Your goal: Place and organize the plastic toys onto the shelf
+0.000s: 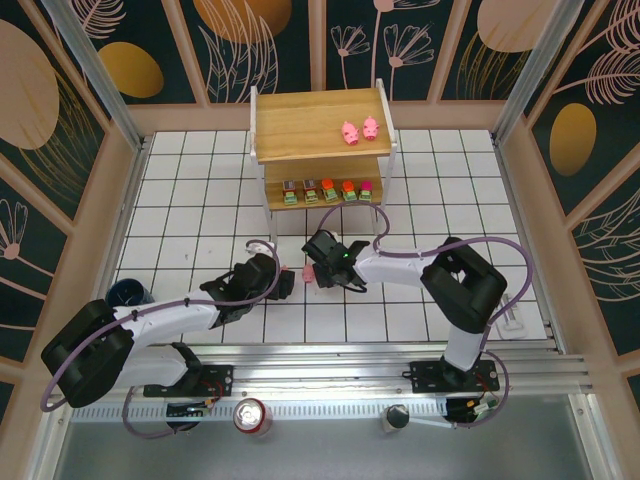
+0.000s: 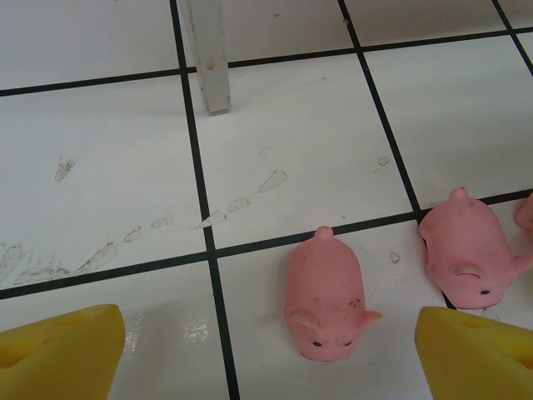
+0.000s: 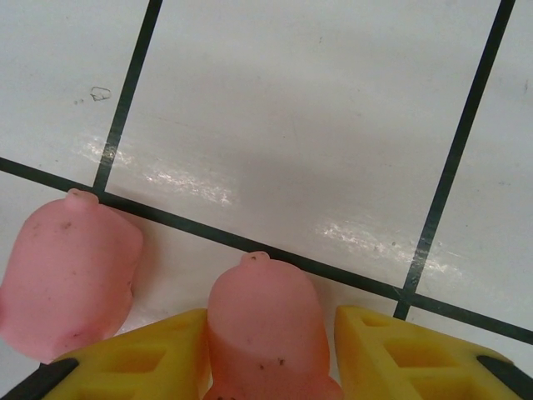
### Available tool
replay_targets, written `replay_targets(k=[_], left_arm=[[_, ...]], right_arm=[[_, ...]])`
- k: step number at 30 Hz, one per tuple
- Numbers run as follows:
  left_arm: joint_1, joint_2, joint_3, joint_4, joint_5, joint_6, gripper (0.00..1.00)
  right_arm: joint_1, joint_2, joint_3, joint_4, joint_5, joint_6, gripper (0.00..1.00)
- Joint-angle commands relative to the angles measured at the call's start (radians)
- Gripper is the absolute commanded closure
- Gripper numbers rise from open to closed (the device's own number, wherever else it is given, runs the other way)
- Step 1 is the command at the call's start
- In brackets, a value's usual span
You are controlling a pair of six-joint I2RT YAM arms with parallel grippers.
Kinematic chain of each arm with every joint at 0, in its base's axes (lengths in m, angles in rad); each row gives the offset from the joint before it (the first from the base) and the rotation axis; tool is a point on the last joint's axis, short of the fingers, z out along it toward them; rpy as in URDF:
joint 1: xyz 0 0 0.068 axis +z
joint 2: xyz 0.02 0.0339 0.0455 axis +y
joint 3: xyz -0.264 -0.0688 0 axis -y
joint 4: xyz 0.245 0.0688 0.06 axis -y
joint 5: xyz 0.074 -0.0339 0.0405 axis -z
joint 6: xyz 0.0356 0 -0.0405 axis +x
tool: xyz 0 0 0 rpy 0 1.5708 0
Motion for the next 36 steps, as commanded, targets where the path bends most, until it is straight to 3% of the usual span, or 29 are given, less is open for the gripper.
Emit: replay_targets(k=[1, 21, 36], left_arm=[[0.006, -0.012, -0.008, 0.021, -0.018, 0.012, 0.1], [0.006, -0.017, -0.01, 0.029, -0.009, 0.02, 0.1], [0.005, -0.016, 0.001, 0.03, -0.01, 0.05, 0.1]], right_arm=[[0.009, 0.008, 0.022, -0.024, 0.034, -0.012, 0.6], [0.048, -0.13, 0.082, -0.171, 0.122, 0.011, 0.65], [0.076, -0.259, 0.295, -0.375, 0.231, 0.001, 0.65]])
